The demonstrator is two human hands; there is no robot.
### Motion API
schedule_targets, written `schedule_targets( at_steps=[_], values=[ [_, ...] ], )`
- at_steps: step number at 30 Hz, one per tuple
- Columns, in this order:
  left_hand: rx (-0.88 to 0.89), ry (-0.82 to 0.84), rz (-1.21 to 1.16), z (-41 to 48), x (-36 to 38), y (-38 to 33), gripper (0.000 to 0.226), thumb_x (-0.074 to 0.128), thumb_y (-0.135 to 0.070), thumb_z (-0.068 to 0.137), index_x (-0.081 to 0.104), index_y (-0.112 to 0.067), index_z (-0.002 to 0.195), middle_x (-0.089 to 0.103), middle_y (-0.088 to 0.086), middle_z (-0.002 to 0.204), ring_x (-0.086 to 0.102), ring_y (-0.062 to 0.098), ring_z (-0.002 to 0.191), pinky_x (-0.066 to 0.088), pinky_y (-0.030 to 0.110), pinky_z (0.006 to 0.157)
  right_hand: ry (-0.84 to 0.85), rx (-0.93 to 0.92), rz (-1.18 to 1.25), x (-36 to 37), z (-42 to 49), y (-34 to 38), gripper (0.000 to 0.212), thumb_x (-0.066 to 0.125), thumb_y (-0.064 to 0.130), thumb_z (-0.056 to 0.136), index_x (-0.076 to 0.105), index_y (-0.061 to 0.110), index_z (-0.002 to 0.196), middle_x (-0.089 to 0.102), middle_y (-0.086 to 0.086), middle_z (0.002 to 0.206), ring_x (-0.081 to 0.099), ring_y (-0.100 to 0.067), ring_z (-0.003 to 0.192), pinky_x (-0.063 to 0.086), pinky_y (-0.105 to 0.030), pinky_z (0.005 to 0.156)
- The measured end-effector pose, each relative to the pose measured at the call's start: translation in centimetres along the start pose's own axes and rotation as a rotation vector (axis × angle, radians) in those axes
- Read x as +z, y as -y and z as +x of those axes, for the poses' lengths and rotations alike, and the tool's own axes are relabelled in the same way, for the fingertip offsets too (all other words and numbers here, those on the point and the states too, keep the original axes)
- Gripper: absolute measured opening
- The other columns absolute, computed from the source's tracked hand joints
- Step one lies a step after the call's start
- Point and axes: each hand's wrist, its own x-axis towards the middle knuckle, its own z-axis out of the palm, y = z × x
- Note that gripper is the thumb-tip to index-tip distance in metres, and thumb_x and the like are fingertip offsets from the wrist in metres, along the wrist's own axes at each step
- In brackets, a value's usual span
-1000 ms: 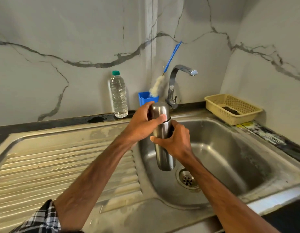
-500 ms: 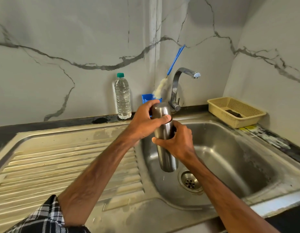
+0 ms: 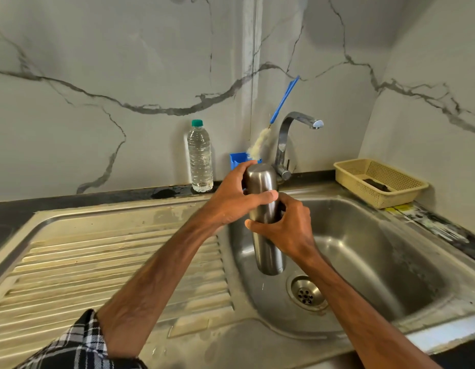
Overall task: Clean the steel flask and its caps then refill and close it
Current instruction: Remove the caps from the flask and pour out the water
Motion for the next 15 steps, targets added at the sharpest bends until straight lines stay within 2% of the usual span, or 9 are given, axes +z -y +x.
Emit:
schedule_targets(
  at_steps=[3,4,6,8,10,12,15],
  values=[
    [0.069,0.029,-0.058,0.2,-0.8,0.0,0.076,0.088,-0.018,0.076,0.054,-0.021,0.143,0.07,-0.007,0.125,0.067,0.006,0.113,0.052,0.038,0.106,-0.016,0.034,-0.006,-0.7,0.3,-0.2,0.053,0.094,0.044,0.054,0.065,0.027,0.095,0.07,0.014,0.084,0.068,-0.004,0.075,0.062,-0.033,0.071],
    [0.086,-0.011,-0.043,0.2,-0.9,0.0,0.072,0.091,-0.019,0.073,0.058,-0.019,0.138,0.072,-0.007,0.12,0.069,0.006,0.108,0.054,0.036,0.103,-0.013,0.04,-0.009,-0.8,0.4,-0.3,0.053,0.094,0.043,0.054,0.064,0.027,0.095,0.07,0.014,0.085,0.067,-0.004,0.076,0.062,-0.033,0.072],
    [0.077,-0.122,0.002,0.2,-0.9,0.2,0.076,0.097,-0.041,0.058,0.064,-0.022,0.124,0.074,-0.007,0.109,0.072,0.008,0.098,0.059,0.033,0.093,-0.009,0.031,-0.023,-0.8,0.3,-0.2,0.051,0.094,0.044,0.053,0.062,0.03,0.09,0.069,0.014,0.083,0.066,-0.004,0.075,0.061,-0.033,0.071],
    [0.009,-0.184,0.027,0.1,-0.8,0.4,0.083,0.097,-0.056,0.05,0.061,-0.026,0.119,0.071,-0.008,0.107,0.069,0.009,0.095,0.06,0.03,0.088,0.014,0.023,-0.024,-0.4,0.1,-0.2,0.052,0.094,0.045,0.053,0.06,0.032,0.09,0.068,0.014,0.083,0.066,-0.004,0.075,0.061,-0.033,0.072],
    [-0.016,-0.157,0.027,0.0,-0.9,0.7,0.082,0.095,-0.059,0.052,0.061,-0.029,0.12,0.071,-0.01,0.108,0.069,0.007,0.097,0.06,0.033,0.089,0.035,0.017,-0.018,0.1,-0.1,-0.2,0.055,0.093,0.046,0.053,0.064,0.03,0.097,0.07,0.014,0.086,0.067,-0.004,0.077,0.061,-0.033,0.073],
    [0.012,-0.143,0.024,-0.3,-1.2,0.4,0.071,0.096,-0.054,0.054,0.069,-0.028,0.115,0.075,-0.009,0.101,0.072,0.008,0.092,0.061,0.037,0.088,0.043,0.013,-0.009,0.6,-0.2,0.0,0.06,0.093,0.048,0.052,0.066,0.027,0.101,0.071,0.013,0.087,0.068,-0.004,0.077,0.062,-0.034,0.073],
    [0.044,-0.331,0.081,-0.8,-1.3,-0.5,0.054,0.096,-0.054,0.054,0.074,-0.024,0.093,0.076,-0.011,0.081,0.071,0.001,0.073,0.06,0.022,0.071,0.04,0.013,-0.017,1.2,-0.5,0.2,0.058,0.093,0.048,0.051,0.065,0.029,0.098,0.071,0.014,0.086,0.068,-0.004,0.076,0.061,-0.034,0.073]
  ],
)
